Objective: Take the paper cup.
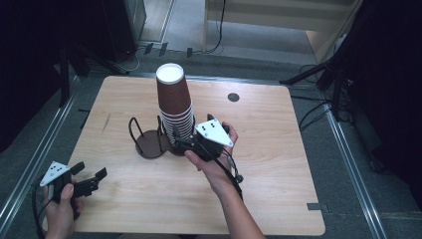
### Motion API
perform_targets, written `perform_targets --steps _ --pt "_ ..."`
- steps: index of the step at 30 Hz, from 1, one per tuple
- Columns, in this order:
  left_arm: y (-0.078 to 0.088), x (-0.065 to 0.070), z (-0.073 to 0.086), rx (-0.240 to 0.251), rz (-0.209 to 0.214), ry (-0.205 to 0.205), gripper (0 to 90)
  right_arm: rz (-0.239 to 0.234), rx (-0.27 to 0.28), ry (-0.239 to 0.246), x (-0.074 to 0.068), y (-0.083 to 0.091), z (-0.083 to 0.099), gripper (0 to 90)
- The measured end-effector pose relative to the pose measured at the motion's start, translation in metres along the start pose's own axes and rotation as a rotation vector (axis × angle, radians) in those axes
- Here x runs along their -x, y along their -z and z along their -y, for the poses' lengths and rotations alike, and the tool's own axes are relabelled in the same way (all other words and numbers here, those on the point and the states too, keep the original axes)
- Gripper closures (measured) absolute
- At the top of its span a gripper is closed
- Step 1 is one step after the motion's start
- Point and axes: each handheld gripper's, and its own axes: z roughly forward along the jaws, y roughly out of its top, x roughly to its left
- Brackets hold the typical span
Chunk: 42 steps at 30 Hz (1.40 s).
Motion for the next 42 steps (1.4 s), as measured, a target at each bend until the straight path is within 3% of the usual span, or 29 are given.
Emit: perform_targets --steps 16,42 --pt "0.0 0.0 0.0 -0.004 0.002 0.002 8.7 -0.028 0.04 -0.018 -0.012 -0.011 -0.013 0.0" --pt "0.001 0.001 0.001 -0.002 -0.005 0.003 8.8 0.017 0.05 -0.04 -0.02 -0.042 -0.026 0.0"
